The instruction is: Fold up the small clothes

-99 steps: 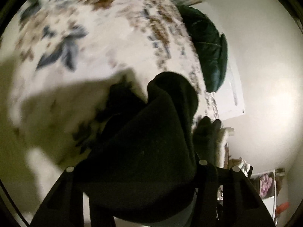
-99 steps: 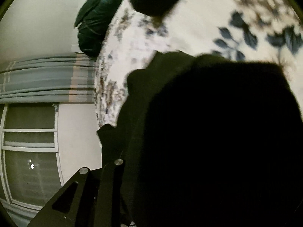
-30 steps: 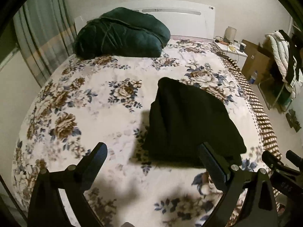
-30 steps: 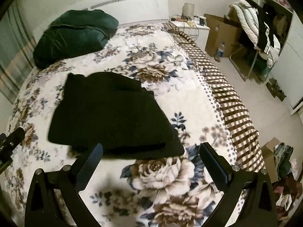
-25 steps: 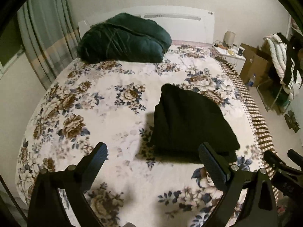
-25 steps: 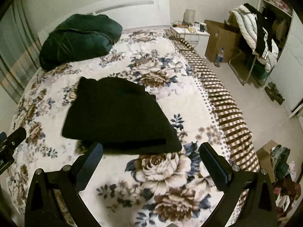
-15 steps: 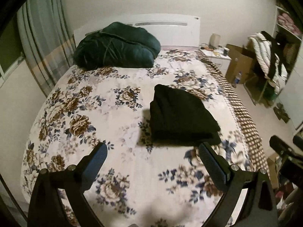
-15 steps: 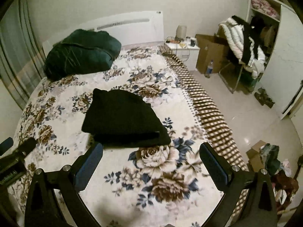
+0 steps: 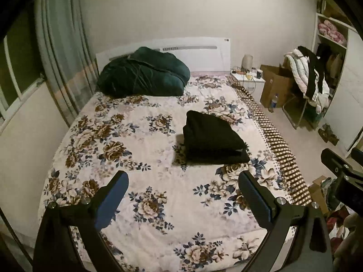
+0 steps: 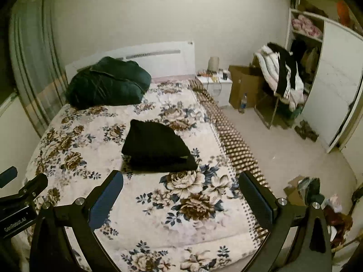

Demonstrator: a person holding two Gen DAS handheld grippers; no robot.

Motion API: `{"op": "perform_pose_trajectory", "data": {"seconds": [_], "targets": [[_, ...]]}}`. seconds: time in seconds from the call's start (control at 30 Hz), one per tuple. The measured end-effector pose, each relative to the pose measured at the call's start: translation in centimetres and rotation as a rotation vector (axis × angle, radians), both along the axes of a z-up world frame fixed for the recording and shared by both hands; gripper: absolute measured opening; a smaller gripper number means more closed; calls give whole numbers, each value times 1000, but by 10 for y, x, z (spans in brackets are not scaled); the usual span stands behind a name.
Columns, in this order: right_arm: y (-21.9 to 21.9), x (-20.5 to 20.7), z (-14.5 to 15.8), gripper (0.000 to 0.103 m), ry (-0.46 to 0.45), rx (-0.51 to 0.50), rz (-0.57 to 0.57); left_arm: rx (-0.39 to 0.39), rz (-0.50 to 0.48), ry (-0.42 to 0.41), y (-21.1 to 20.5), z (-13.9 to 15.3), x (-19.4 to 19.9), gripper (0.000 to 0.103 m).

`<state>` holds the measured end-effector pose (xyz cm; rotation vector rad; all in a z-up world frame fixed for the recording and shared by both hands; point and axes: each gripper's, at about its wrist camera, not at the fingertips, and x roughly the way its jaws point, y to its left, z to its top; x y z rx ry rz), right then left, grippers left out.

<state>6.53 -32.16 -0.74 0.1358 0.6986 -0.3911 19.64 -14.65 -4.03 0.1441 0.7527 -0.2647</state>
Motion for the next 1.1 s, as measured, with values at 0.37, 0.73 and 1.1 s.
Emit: {"op": "perform_pose_trajectory", "data": {"seconds": [0.37,0.73,1.1], "targets": [[-7,-65,56,103,-69,-6,60,-24,36,-60,-8,31,-51,103],[-30,-64,62,103,-75,-11,95,-13,88,-94,-15,36,-68,103],[-38,-53,56,103,-72,0,126,-9,95,-101,-16,38,-74,103]]}}
